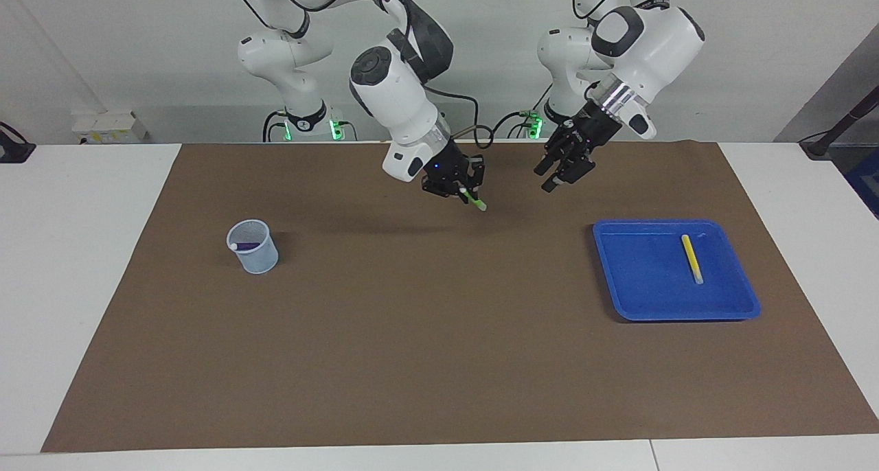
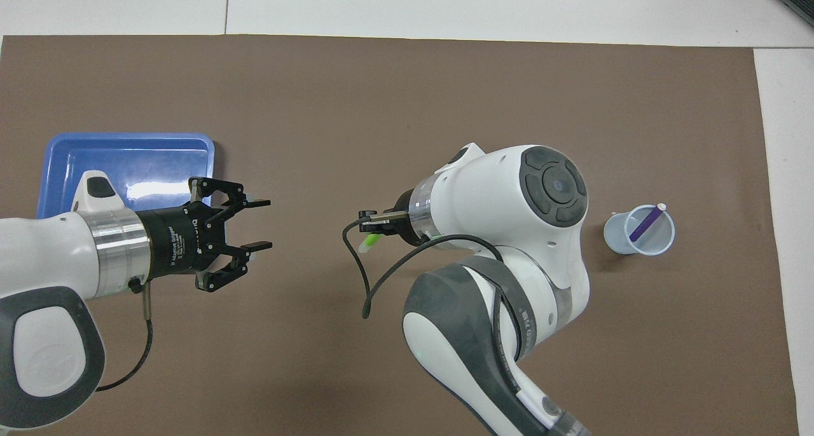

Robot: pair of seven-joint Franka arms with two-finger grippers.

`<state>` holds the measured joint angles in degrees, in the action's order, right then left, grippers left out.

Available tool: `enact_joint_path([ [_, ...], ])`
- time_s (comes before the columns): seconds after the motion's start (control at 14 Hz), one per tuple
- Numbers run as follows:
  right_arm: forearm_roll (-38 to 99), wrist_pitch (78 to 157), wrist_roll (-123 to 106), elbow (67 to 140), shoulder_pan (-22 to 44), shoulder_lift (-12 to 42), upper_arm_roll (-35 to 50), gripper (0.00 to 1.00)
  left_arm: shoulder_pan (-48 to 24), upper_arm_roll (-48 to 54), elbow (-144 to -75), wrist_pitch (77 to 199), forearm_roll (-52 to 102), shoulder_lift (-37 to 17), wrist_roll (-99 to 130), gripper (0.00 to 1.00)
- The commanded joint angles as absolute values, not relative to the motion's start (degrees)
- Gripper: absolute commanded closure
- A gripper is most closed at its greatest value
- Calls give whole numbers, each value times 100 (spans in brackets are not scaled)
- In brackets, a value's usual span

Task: Transfer and insert pens with both arms
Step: 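Carry the green pen with the right gripper to the white cup, then insert the green pen into the cup while the left gripper grasps the yellow pen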

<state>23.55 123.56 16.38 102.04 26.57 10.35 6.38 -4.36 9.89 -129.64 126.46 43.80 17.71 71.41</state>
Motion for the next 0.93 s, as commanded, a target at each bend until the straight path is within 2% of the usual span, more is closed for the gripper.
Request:
enact_joint_path([
  [0.0, 1725, 11604, 952, 10257, 2339, 739, 686, 100, 59, 967, -13149, 11991, 4246, 2074, 5902, 42],
  [0.21, 760, 10831, -460, 10257, 1865, 537, 686, 100, 543, 941, -13096, 11252, 3211, 2109, 4058, 42],
  [0.5, -575, 10328, -2483, 10301, 1267, 440, 694, 100, 1177, 940, -13017, 10863, 2261, 2109, 1964, 44],
  [0.64, -1219, 10397, -3458, 10423, 1047, 404, 703, 100, 1370, 940, -13008, 10863, 1804, 2092, 1199, 45],
  [0.86, -1406, 10861, -4173, 10905, 512, 264, 721, 100, 1809, 940, -12955, 11038, 1215, 1908, -197, 45],
])
